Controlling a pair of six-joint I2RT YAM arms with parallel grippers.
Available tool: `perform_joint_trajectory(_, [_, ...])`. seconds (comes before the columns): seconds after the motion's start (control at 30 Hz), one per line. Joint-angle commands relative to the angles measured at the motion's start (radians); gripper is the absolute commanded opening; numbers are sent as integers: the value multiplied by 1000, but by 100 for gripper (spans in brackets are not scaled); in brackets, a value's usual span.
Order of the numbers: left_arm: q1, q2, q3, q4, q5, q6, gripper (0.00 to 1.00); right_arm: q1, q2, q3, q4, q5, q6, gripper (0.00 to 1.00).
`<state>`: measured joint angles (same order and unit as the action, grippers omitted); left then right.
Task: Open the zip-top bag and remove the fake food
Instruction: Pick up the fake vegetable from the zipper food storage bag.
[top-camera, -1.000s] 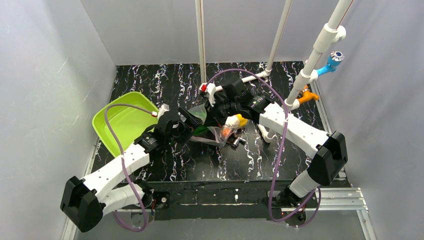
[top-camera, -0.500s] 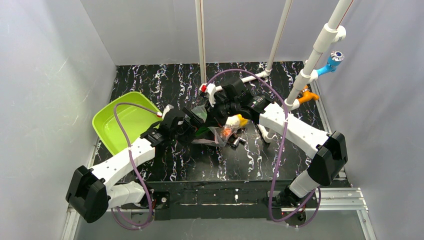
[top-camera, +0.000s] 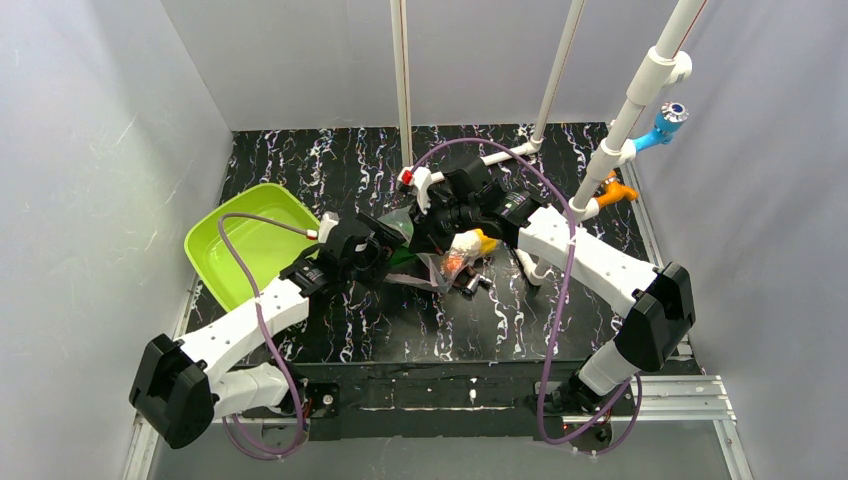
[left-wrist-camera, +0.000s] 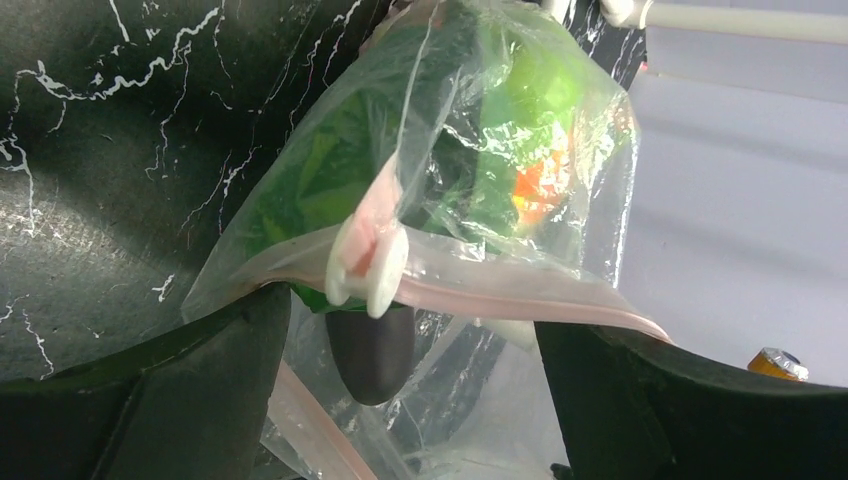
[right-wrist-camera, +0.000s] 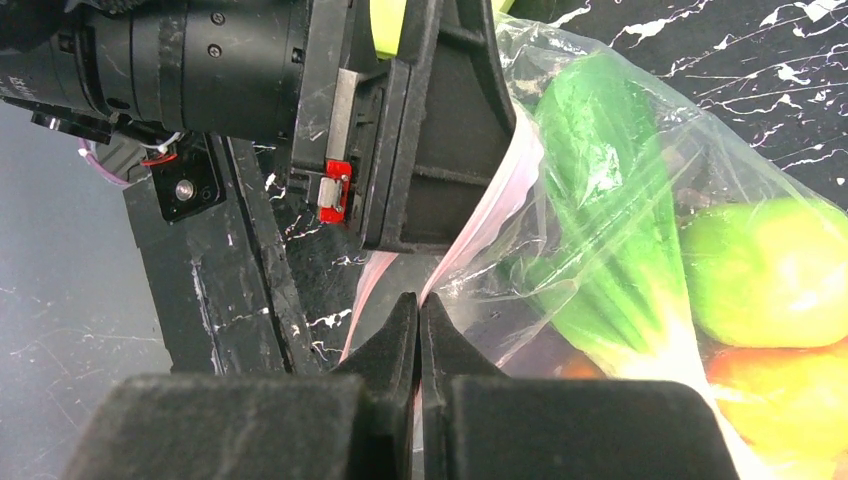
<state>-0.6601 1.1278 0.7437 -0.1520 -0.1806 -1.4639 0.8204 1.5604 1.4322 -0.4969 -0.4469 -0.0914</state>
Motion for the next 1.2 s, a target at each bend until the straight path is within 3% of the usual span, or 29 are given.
perform_joint_trajectory(0.0, [-2,-41,-4,-28,-95,-12,88,13,-16,38,23,-21,-20,1])
perform_joint_trajectory(0.13, [2,-11,-3,-6,-113,59,71,13,-17,38,20,-37,-25,1])
perform_joint_trajectory(0.47, [37,65,-55,224,-91,218,74,13,-34,22,23,-49,-34,1])
perform_joint_trajectory(0.6, [48,85,-30,263,-103,331,55,13,-37,20,24,-50,-34,1])
perform_joint_trajectory(0.73, [59,92,-49,352,-62,403,7,13,-44,13,26,-36,-38,1])
perform_joint_trajectory(0.77, [61,90,-50,366,-50,417,0,13,-45,11,27,-26,-40,1])
perform_joint_trajectory(1.17, [62,-25,70,187,151,515,0,8,-3,6,79,258,-19,1])
